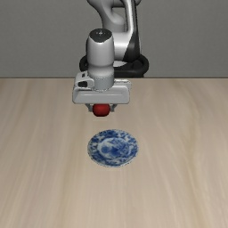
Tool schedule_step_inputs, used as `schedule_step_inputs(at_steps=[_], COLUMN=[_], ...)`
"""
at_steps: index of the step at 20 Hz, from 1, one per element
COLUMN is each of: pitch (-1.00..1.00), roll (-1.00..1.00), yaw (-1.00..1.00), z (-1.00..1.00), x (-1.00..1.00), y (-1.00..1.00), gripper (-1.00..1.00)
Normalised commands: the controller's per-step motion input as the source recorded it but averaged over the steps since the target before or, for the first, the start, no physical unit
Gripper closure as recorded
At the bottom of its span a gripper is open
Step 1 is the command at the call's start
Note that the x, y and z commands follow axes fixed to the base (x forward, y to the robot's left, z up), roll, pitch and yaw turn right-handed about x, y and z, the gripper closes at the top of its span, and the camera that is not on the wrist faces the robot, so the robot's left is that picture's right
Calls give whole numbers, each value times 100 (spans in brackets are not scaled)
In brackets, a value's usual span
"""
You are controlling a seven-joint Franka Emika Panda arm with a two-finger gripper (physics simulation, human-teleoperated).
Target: Pick the tomato and place it on the plate
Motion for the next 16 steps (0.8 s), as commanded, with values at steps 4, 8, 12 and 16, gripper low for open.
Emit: schedule_step_inputs(at_steps=[4, 8, 12, 16], pitch=[0, 0, 0, 0], roll=[0, 0, 0, 0], yaw=[0, 0, 0, 0], z=[0, 0, 0, 0], x=[100, 100, 25, 0], y=[0, 0, 75, 100], gripper=[100, 100, 100, 100])
